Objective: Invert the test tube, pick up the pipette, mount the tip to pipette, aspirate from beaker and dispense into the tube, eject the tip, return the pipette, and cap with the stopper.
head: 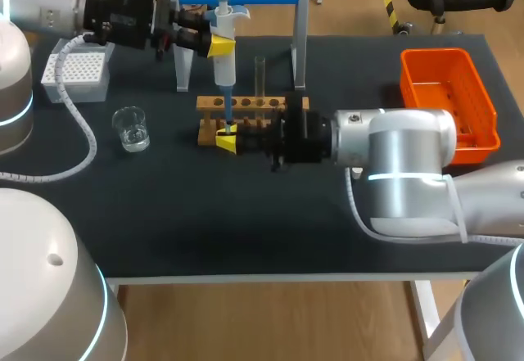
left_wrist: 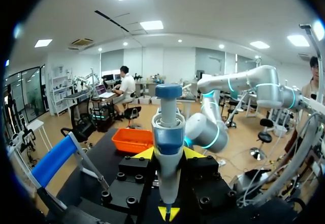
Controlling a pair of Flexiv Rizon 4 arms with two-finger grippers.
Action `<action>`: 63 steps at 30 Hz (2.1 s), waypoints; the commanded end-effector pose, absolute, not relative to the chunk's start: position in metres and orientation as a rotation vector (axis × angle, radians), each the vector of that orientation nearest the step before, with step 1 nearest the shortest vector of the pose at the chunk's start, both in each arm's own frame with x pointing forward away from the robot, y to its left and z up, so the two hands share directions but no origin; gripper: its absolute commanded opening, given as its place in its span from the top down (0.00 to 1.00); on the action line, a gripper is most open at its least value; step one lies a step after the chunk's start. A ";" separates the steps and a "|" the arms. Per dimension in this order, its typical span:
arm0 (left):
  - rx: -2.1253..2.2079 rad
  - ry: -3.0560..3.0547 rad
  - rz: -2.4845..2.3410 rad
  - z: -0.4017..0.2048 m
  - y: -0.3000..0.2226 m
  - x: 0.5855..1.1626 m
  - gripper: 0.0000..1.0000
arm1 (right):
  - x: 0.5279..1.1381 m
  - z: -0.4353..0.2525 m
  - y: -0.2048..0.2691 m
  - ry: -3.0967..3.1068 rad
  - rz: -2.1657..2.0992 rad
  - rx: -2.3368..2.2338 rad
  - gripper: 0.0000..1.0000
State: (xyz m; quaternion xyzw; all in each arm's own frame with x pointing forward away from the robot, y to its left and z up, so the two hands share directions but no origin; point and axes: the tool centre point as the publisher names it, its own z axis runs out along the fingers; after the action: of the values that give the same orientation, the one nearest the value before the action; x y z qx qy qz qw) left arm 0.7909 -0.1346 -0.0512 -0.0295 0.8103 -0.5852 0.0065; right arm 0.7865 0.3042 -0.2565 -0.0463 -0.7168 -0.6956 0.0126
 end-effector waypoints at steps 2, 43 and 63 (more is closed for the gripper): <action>-0.092 2.535 -1.831 -0.051 -0.134 0.791 1.00 | 0.785 -0.258 0.303 -2.237 -2.165 -0.151 1.00; -0.092 2.535 -1.831 -0.051 -0.134 0.791 1.00 | 0.783 -0.257 0.300 -2.235 -2.178 -0.156 1.00; -0.092 2.535 -1.831 -0.051 -0.134 0.791 1.00 | 0.784 -0.247 0.301 -2.241 -2.193 -0.126 1.00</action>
State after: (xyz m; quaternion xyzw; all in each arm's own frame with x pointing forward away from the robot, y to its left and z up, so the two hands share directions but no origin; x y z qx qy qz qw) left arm 0.7912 -0.1348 -0.0484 -0.0293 0.8100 -0.5857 0.0071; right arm 0.7845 0.3019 -0.2494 -0.0408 -0.7125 -0.7005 0.0005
